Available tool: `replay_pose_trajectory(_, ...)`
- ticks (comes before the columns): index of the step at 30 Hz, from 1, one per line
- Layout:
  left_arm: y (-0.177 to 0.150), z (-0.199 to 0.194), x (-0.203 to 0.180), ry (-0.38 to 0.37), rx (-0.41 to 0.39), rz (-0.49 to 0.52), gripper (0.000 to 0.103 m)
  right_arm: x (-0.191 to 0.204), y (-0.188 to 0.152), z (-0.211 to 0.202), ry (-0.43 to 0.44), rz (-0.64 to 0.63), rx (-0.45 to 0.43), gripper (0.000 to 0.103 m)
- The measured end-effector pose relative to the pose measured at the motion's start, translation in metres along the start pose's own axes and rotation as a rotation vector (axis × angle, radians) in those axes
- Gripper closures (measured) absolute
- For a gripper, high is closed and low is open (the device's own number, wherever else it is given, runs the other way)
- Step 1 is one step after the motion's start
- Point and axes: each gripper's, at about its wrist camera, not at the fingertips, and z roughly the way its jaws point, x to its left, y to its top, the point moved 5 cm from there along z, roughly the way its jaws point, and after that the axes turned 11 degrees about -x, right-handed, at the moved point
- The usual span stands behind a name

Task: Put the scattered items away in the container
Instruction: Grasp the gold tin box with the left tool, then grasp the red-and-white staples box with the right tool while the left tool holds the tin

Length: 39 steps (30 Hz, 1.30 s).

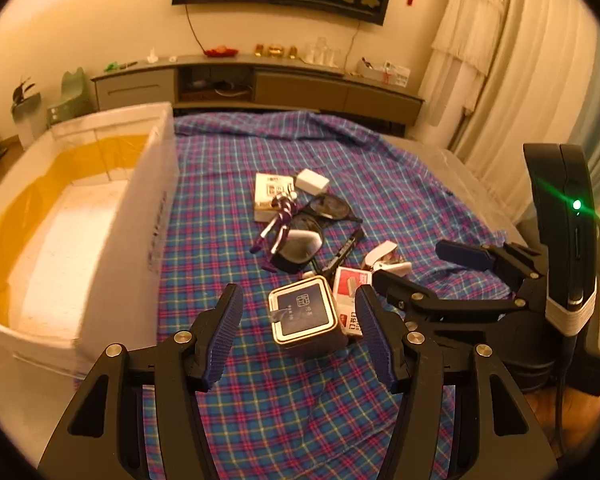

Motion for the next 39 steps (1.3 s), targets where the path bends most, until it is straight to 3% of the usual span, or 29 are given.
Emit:
replay_pose_trajectory(13, -0.021, 0.049, -0.003, -0.012, 0.074, 0.012, 0.042, -0.038, -0.009, 0.036, 0.024, 0.048, 0.050, 0.027)
replay_pose_trajectory(28, -0.027, 0.052, -0.002, -0.008, 0.086, 0.017, 0.042, -0.038, -0.007, 0.033, 0.049, 0.061, 0.045, 0.027)
replay_pose_trajectory(31, -0.027, 0.053, -0.001, -0.010, 0.090, 0.013, 0.041, -0.037, -0.008, 0.031, 0.086, 0.092, 0.051, 0.027)
replay_pose_trajectory(35, -0.031, 0.059, 0.002, -0.007, 0.097, 0.018, 0.038, -0.029, -0.011, 0.034, 0.212, 0.176, 0.090, 0.027)
replay_pose_trajectory(39, -0.034, 0.064, 0.008, -0.006, 0.100, 0.003, 0.037, -0.017, -0.017, 0.040, 0.213, 0.139, 0.111, 0.027)
